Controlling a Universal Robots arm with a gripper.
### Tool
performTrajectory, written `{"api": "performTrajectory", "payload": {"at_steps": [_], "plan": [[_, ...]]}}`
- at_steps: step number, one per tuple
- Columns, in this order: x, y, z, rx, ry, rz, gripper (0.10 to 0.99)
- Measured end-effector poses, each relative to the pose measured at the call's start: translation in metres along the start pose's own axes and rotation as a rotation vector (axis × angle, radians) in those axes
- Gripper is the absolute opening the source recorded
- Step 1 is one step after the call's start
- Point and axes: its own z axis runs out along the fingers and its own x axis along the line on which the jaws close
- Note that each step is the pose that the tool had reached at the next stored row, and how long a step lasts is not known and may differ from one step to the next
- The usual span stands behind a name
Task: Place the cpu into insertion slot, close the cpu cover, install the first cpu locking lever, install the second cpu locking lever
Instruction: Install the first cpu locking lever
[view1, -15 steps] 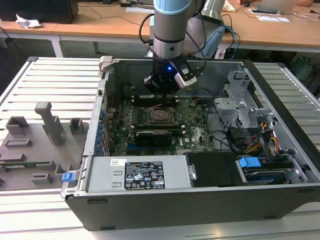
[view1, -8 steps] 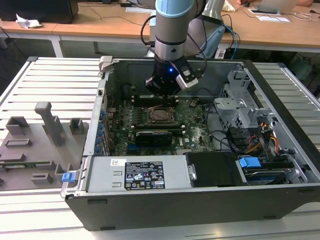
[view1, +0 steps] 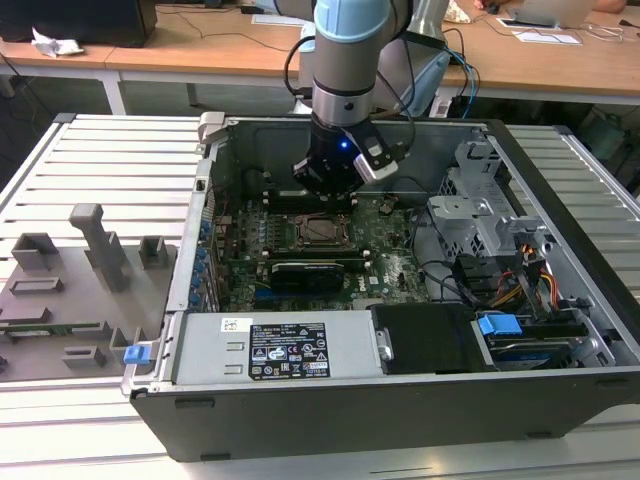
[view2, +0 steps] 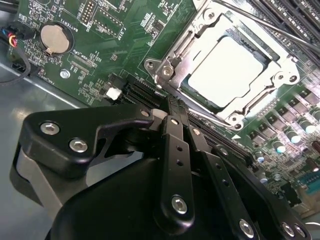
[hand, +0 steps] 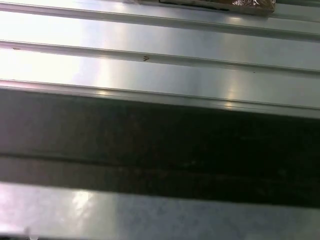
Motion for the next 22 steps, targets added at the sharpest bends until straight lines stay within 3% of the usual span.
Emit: {"api": "performTrajectory", "payload": {"at_steps": [12, 18, 22], "plan": [[-0.0008, -0.0001, 0.0029, 0.015, 0.0019, 0.000, 0.106], [-0.0013, -0.0001, 0.0029, 0.015, 0.0021, -0.001, 0.106], [-0.0023, -0.0004, 0.0048, 0.026, 0.0033, 0.000, 0.106]]}}
